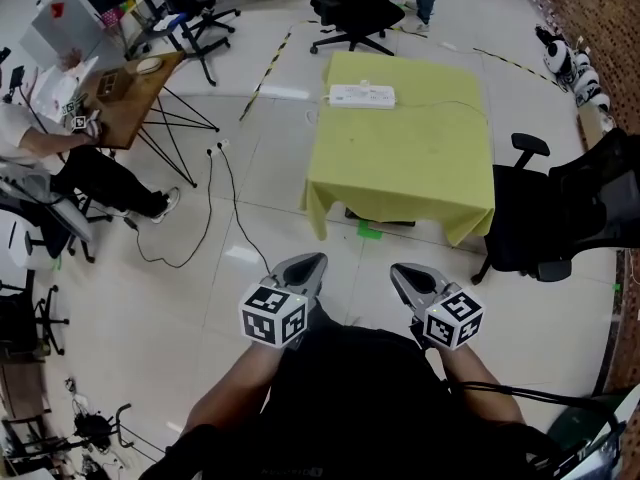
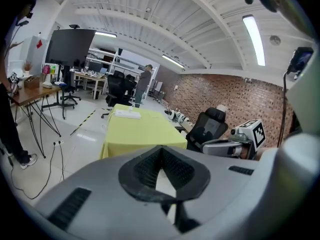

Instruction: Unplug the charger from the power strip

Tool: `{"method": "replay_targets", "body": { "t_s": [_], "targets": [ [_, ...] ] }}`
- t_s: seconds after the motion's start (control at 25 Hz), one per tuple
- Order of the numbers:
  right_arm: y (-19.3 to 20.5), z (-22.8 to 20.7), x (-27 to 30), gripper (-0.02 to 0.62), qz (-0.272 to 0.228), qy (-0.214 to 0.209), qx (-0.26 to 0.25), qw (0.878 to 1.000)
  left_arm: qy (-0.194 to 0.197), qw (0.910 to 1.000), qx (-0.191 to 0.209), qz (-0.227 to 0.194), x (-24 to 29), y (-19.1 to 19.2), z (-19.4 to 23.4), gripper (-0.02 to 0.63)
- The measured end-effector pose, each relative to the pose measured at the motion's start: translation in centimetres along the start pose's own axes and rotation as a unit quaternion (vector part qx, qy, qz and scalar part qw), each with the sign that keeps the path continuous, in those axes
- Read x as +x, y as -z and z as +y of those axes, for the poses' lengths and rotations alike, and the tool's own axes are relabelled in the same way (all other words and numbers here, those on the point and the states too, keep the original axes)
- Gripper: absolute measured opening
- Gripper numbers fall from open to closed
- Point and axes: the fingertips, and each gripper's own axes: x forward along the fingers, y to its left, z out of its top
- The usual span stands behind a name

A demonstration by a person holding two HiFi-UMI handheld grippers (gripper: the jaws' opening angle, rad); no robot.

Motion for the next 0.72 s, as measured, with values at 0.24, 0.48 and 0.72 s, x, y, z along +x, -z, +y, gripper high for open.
{"method": "replay_targets", "body": {
  "t_s": [0.24,0.48,0.72],
  "targets": [
    [-2.0,-2.5,3.7,0.003,0.007,0.028,0.006,1.000,0.031,0.9994,0.011,-0.001,3.6,-3.2,3.6,0.005],
    [-6.3,-4.6,10.6,0.003,0.011,0.063,0.009,0.998,0.067,0.9975,0.023,0.008,7.1,-8.2,10.5,0.006],
    [-12.2,-4.9,18.7,0.003,-0.007,0.089,0.005,0.996,0.099,0.9938,0.048,0.010,8.7,-14.1,18.1,0.005]
  ]
}}
